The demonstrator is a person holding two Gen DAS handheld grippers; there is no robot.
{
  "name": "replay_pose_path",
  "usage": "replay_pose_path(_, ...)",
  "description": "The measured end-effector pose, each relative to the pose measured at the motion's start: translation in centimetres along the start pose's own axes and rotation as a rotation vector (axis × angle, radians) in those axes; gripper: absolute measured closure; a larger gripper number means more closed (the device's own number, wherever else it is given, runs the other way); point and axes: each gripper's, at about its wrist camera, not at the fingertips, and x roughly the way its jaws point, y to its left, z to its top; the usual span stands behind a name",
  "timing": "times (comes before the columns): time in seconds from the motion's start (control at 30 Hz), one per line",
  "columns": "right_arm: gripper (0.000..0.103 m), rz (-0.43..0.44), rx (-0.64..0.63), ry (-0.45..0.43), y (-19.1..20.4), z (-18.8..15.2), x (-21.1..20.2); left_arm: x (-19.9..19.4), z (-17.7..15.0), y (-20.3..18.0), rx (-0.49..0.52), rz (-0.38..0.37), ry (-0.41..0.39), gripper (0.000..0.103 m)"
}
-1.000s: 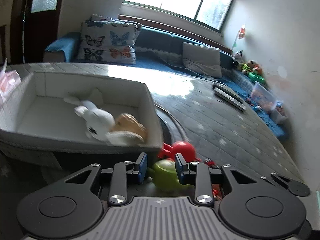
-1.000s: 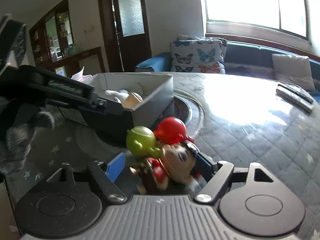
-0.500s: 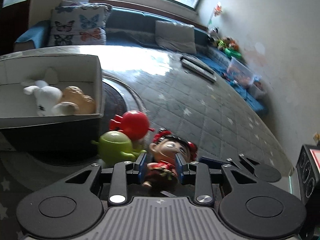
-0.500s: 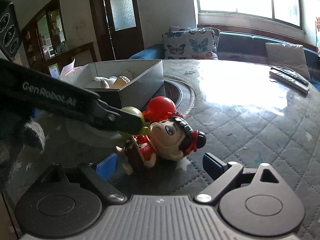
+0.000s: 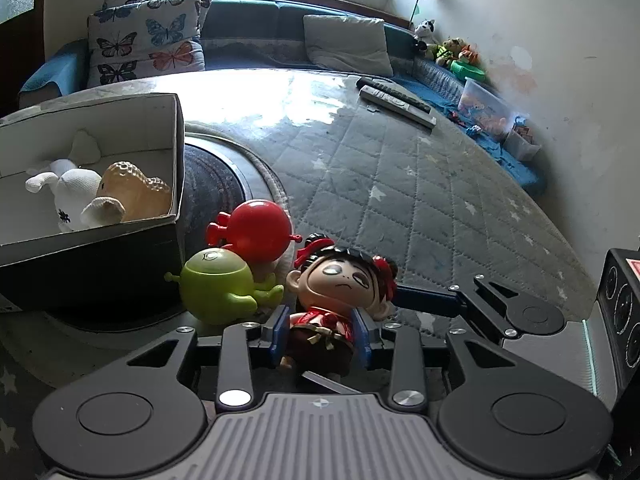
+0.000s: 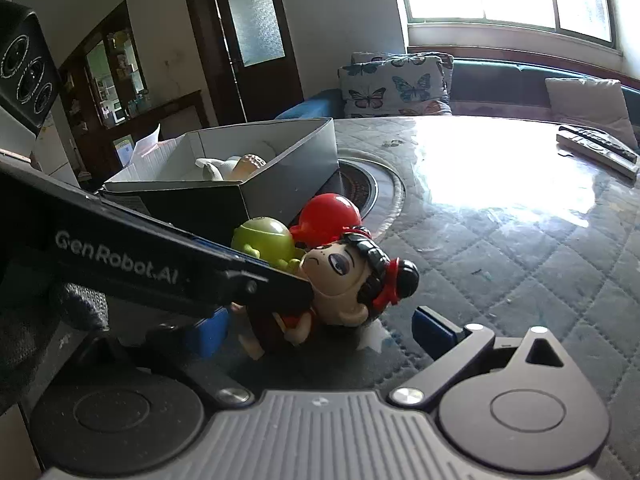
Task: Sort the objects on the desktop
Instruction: 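Grasp the doll figure with red hair buns using the right gripper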
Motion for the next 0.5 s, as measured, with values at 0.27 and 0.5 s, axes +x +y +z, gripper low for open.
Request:
replay_pose_path(0.27,0.009,0.032,-0.014,-0.013,0.1,0.0,-0.4,0.2,0.1,-0.7,0.003,-0.047,0.036,0.065)
replay_pose_path(0.5,0.014,0.040,-0.007,-0.023,-0.2,0.1,-0.6,1.1,1.3,-0.5,-0.019,-0.047,0.061,0.065)
